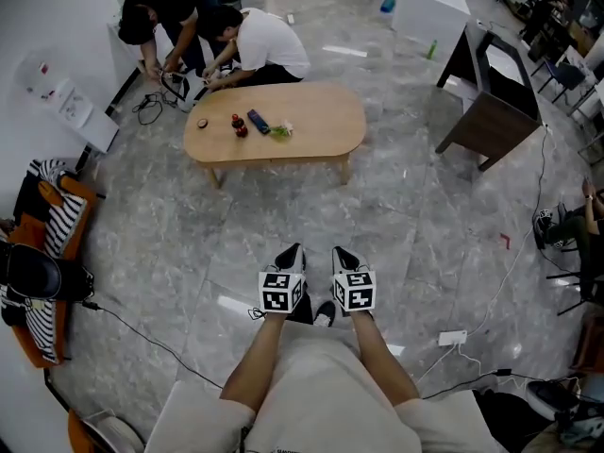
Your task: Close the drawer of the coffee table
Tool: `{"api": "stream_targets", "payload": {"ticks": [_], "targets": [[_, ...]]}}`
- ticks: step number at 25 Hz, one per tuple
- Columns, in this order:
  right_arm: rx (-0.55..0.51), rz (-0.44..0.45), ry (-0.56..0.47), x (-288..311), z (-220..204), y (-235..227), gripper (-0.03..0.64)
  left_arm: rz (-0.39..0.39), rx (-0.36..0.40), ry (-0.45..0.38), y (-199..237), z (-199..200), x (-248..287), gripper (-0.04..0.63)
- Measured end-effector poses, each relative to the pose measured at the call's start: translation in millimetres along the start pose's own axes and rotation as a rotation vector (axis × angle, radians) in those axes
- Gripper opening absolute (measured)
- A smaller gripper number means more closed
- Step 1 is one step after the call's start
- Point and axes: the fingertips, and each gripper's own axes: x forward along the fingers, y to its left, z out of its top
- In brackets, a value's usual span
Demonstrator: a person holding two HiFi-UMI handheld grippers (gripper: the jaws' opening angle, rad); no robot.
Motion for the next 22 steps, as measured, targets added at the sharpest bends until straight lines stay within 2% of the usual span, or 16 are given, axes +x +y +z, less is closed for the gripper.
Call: {"api": "stream_targets", "payload": {"ticks": [5, 10, 22], "targets": [[0.016, -0.006, 0.005, -5, -11, -7, 0.016, -0.045, 0.049, 0.02, -21, -10, 0, 0.011], [0.029, -0.013, -0.007, -8, -10, -7, 0.017, -0.004, 0.1, -0.002, -19, -3, -10, 0.01], [0.018, 0.003, -0.03, -12, -6, -2, 0.015, 0.026, 0.074, 0.005, -14, -15, -16, 0.011]]}}
